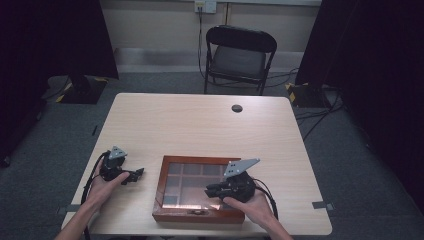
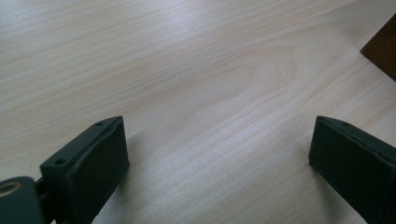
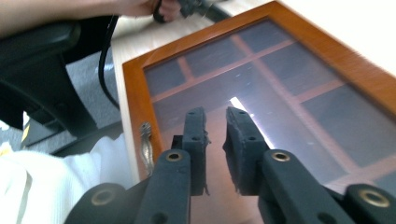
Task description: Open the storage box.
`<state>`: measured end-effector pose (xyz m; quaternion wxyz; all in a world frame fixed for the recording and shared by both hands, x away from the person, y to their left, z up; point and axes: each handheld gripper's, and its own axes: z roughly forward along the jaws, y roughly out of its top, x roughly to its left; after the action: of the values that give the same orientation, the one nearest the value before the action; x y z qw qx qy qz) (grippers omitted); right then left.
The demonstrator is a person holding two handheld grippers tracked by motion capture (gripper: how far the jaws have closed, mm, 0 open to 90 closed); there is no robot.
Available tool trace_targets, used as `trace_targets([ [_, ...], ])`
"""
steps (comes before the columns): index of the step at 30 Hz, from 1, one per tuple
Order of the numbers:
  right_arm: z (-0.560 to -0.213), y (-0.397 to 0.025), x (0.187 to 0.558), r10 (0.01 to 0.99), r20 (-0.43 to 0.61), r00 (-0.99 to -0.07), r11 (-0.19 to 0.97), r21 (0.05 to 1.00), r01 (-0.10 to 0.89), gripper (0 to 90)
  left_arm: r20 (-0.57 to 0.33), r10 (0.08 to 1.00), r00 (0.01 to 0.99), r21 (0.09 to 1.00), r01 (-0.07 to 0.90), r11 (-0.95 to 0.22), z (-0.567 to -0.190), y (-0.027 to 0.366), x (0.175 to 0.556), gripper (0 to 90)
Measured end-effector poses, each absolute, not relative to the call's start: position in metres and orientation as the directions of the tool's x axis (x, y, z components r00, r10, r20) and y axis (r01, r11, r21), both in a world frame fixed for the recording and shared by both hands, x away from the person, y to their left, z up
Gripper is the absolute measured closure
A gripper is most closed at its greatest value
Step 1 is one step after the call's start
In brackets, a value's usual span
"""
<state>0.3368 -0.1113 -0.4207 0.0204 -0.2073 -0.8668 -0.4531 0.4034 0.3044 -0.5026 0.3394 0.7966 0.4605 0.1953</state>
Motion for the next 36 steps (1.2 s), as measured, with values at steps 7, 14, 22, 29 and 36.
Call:
trace_targets([
  [7, -0.424, -0.101, 0.325, 0.259, 0.233, -0.937, 0.534, 0.774, 0.34, 81.3, 0.003, 0.861, 0.508, 0.72, 0.597, -0.354, -0.502, 0.306, 0.402, 5.3],
  [14, -0.433, -0.089, 0.318, 0.185, 0.247, -0.951, 0.567, 0.763, 0.309, 79.4, 0.007, 0.86, 0.511, 0.72, 0.594, -0.359, -0.5, 0.304, 0.4, 11.1],
  [22, -0.438, -0.082, 0.316, 0.168, 0.229, -0.959, 0.609, 0.741, 0.284, 82.2, -0.023, 0.844, 0.536, 0.718, 0.597, -0.359, -0.496, 0.296, 0.396, 16.5],
  [29, -0.439, -0.084, 0.317, 0.157, 0.22, -0.963, 0.615, 0.741, 0.269, 82.8, -0.031, 0.833, 0.553, 0.753, 0.561, -0.344, -0.488, 0.288, 0.391, 17.2],
  [36, -0.438, -0.088, 0.32, 0.173, 0.213, -0.962, 0.621, 0.734, 0.275, 82.7, -0.036, 0.811, 0.585, 0.754, 0.548, -0.361, -0.486, 0.284, 0.389, 17.2],
])
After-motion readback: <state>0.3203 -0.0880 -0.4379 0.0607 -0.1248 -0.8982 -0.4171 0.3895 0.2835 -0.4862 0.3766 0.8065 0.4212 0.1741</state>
